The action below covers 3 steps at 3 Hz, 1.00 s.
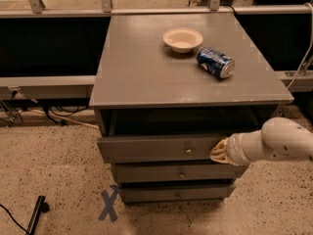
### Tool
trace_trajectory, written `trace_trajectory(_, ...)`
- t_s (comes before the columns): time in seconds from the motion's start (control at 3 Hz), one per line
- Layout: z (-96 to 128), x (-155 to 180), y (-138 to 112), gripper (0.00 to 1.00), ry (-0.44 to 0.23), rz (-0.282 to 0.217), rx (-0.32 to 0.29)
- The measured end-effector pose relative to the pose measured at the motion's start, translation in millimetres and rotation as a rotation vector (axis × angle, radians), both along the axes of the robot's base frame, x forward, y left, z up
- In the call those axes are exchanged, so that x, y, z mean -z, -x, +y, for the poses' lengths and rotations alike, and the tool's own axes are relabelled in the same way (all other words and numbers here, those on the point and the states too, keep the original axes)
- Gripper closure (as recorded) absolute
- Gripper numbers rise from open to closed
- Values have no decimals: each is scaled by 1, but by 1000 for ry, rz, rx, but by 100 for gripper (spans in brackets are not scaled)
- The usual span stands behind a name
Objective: Close top drawer
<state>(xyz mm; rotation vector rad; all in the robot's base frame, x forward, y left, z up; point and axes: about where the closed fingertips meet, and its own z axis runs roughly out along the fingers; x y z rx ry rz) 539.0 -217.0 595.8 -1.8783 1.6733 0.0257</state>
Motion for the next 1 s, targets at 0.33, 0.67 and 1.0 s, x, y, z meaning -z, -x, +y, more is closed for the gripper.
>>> trace_trajectory(0.33, -1, 4, -14, 100, -26, 4, 11)
trace_trajectory(0.67, 1, 2, -20, 100, -58, 3, 6)
trace_trajectory(1.0, 4, 1, -25, 100, -76, -1, 3)
